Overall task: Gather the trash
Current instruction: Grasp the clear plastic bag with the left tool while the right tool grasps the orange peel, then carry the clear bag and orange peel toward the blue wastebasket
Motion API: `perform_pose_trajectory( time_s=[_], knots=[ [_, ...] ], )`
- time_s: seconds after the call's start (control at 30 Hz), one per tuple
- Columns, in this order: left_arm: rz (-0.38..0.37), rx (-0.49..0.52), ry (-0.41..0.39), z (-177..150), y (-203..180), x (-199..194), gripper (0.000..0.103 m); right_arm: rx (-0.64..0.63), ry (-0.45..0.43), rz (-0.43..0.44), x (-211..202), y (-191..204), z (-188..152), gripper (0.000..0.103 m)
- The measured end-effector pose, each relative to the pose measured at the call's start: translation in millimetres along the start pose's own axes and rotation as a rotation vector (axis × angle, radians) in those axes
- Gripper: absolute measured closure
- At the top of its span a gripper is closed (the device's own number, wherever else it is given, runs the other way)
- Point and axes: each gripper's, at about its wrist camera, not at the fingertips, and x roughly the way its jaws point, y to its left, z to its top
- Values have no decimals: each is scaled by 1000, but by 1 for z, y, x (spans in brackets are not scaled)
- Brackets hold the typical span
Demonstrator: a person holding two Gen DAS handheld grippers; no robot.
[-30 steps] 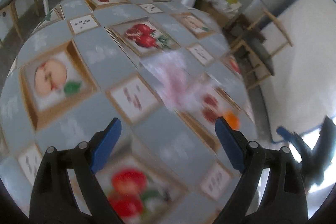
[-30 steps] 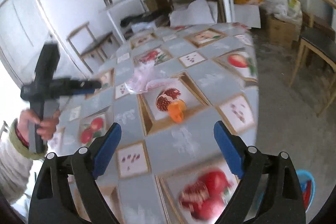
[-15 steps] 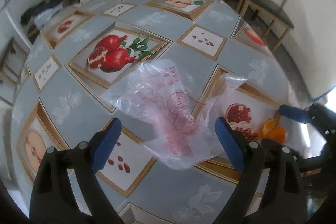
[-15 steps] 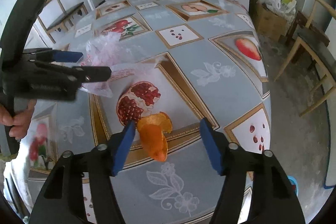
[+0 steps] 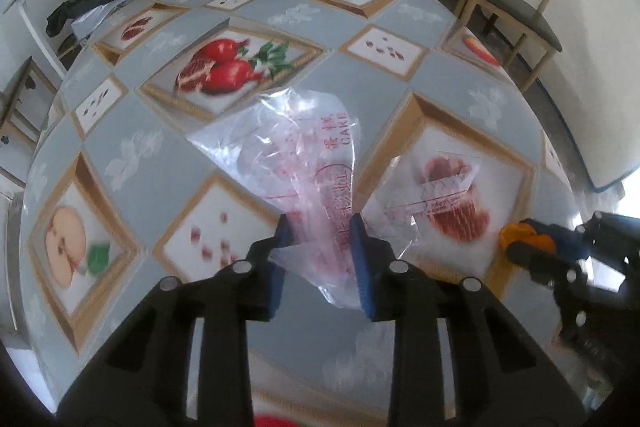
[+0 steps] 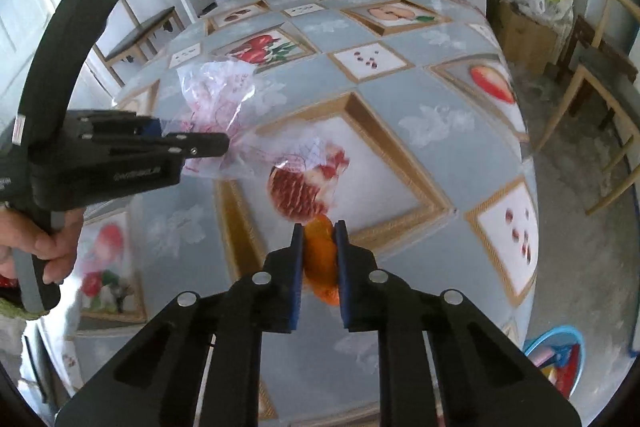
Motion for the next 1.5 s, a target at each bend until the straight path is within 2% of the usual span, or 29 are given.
perform_pose_trajectory(
  time_s=[0.2, 0.3, 0.47, 0.53, 0.6, 0.67, 0.7, 0.77, 0.83, 1.0, 1.07, 1.3, 1.5],
  knots=[
    [-40, 11, 3, -66, -4, -34, 76, 50, -10, 77, -33, 9, -39, 89],
    [-48, 20, -3, -112, -10, -57, 76, 65, 0, 108, -48, 16, -66, 89],
    [-87, -37, -8, -180, -16, -92, 75, 73, 17, 107, -65, 28, -105, 89],
    [-102, -68, -18, -196, -17, -100, 72, 65, 19, 99, -69, 33, -118, 89],
    [-142, -112, -33, -210, -16, -107, 60, 60, 25, 86, -68, 35, -126, 89],
    [-184, -148, -43, -216, -14, -111, 43, 63, 20, 83, -69, 35, -129, 89],
    [-189, -157, -50, -218, -14, -113, 41, 65, 19, 82, -70, 35, -130, 89],
    [-192, -149, -73, -220, -17, -119, 27, 61, 18, 78, -71, 36, -129, 89],
    [-194, -122, -86, -216, -22, -122, 21, 59, 18, 73, -71, 37, -130, 89],
    [-40, -18, -83, -207, -41, -114, 21, 60, 19, 64, -71, 38, -130, 89],
    [-11, -16, -71, -206, -43, -108, 22, 56, 20, 60, -71, 39, -131, 89],
    [36, -59, -81, -211, -42, -100, 42, 73, 27, 50, -70, 39, -130, 88],
    [31, -73, -114, -214, -39, -103, 57, 80, 13, 20, -70, 42, -133, 88]
  ],
)
